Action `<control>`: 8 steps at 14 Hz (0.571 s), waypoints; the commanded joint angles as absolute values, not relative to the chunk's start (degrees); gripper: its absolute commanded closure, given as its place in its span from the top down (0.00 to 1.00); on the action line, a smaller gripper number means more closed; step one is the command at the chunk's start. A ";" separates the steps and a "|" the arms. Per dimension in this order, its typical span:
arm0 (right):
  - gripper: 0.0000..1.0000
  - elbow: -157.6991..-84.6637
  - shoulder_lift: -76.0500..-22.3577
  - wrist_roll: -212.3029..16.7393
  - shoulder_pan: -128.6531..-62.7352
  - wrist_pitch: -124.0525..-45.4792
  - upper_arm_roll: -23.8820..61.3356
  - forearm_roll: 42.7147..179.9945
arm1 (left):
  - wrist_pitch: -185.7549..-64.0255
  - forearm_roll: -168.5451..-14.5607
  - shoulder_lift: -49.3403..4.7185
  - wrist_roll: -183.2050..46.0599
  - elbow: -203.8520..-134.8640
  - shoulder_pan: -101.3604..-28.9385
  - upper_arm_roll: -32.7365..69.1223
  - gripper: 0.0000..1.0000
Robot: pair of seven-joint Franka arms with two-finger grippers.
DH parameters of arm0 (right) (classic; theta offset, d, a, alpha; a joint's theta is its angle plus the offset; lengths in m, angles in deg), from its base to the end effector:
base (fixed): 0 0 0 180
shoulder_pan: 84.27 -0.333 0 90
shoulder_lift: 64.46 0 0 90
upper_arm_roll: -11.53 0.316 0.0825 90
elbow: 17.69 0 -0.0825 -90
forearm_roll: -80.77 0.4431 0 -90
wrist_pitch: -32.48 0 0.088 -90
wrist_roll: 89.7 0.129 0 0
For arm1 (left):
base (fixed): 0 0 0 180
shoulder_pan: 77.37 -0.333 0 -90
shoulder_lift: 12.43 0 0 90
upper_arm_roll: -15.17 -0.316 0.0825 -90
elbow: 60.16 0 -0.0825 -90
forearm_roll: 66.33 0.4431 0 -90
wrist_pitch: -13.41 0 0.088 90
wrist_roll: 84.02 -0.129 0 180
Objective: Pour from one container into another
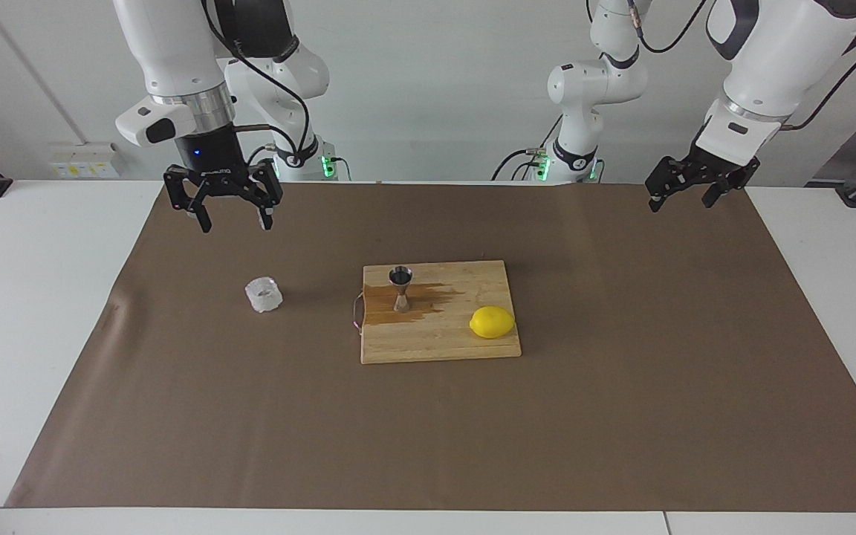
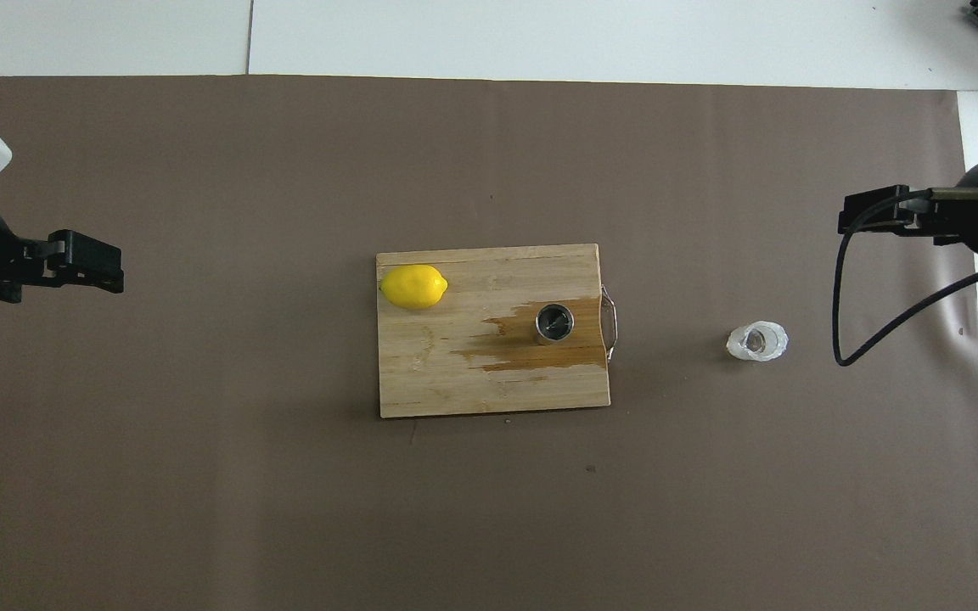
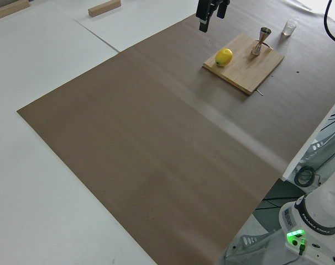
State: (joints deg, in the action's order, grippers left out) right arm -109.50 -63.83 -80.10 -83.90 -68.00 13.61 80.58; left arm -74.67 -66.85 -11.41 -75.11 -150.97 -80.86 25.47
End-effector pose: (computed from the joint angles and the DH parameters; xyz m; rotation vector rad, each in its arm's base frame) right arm 0.6371 0.0185 0.5962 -3.1156 0.2143 -0.2189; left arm 0.5993 -0.0736 0.6028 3.1390 0.0574 -0.0481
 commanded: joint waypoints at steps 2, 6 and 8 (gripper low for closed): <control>1.00 -111.28 -64.09 -77.39 -83.30 -65.25 14.16 79.09 | -74.49 -67.30 -9.61 -75.14 -152.80 -81.14 25.36 1.00; 1.00 -111.56 -64.28 -79.41 -83.74 -65.08 14.16 79.27 | -74.49 -67.21 -9.61 -75.14 -152.80 -81.06 25.36 1.00; 1.00 -111.56 -64.28 -80.89 -83.48 -64.90 14.16 79.27 | -74.49 -67.29 -9.61 -75.14 -152.80 -81.06 25.36 1.00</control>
State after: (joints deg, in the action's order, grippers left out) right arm -110.21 -63.02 -79.34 -83.90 -65.38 13.85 80.42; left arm -74.67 -66.85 -11.41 -75.11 -150.97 -80.86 25.47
